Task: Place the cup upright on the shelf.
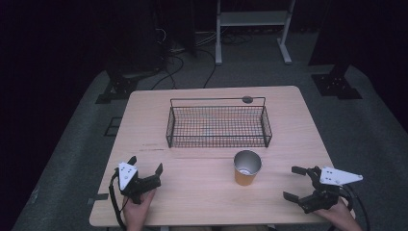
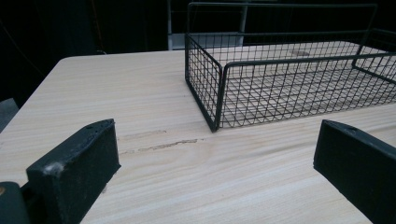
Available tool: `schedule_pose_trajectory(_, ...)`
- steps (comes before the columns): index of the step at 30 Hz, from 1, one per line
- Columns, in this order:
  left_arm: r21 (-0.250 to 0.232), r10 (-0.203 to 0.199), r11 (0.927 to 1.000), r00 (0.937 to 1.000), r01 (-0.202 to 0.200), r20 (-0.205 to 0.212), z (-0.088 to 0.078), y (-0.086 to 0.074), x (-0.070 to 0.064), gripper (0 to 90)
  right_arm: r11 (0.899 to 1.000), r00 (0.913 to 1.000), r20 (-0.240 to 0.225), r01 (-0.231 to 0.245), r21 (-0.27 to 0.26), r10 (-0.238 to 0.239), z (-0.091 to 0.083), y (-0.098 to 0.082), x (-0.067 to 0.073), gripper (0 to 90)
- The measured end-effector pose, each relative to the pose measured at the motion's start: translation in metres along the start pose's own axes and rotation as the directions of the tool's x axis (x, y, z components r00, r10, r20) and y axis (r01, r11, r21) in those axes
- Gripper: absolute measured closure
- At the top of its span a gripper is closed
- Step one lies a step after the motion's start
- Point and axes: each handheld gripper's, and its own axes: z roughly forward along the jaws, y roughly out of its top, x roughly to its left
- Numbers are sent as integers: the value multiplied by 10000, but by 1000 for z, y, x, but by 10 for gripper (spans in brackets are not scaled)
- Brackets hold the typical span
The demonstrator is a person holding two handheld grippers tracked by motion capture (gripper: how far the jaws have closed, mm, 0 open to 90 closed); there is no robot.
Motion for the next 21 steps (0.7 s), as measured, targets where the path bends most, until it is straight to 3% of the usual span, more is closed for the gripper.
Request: schedule_pose_trajectory(21,-76,-22,10000,10000,23,52,-1,0,0,0,9990,9996,-124,254,356,-250,24,10,14,6)
